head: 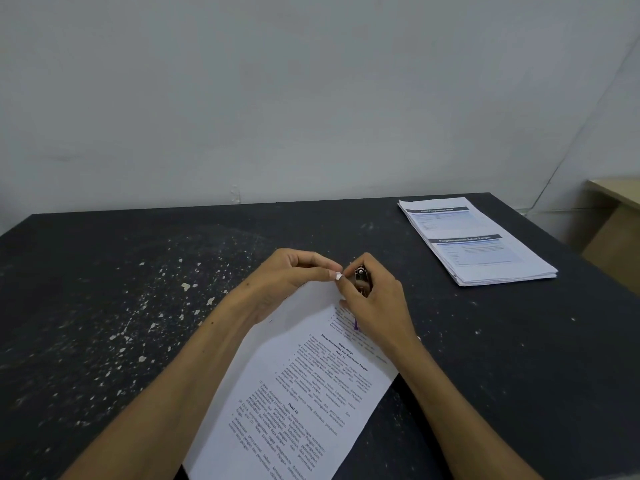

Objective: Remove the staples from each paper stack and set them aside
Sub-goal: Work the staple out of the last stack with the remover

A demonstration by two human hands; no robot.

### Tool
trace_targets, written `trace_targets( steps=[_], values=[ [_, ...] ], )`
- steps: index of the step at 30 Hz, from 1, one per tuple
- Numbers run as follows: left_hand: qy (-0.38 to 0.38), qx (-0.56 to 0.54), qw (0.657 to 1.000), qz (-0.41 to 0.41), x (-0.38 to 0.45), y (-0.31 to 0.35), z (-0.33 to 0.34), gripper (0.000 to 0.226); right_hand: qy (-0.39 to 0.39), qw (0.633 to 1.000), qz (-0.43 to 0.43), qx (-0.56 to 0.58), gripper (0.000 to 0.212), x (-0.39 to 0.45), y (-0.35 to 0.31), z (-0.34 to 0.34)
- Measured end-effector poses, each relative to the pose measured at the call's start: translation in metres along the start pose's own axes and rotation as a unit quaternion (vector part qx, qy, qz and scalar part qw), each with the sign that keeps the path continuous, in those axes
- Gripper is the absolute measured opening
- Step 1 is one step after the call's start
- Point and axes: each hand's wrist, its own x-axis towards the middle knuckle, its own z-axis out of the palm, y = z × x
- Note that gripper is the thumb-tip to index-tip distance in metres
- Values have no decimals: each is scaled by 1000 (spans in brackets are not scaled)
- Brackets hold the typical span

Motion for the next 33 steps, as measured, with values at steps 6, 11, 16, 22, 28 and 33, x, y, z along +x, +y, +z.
trace_targets(
  steps=[6, 11, 16, 22, 28, 33],
  values=[
    [7, 7, 1000, 1, -1, -1, 2, 12, -34, 998, 40, 23, 11, 1, 1, -2],
    [6, 7, 1000, 0, -1, -2, 3, 13, -51, 996, 53, 48, 9, 0, -3, -3],
    [8, -21, 1000, -13, 0, -6, 3, 15, -77, 994, 55, 62, 6, -2, -1, -5],
    [9, -57, 998, -25, -2, 0, 6, 17, -78, 990, 75, 90, 16, -3, -3, -5],
    [28, -41, 998, -34, 0, 0, 7, 12, -90, 989, 71, 96, 20, -5, -6, -7],
    [64, -5, 998, -17, 2, -1, 11, 13, -96, 988, 66, 97, 27, -6, -7, -7]
  ],
)
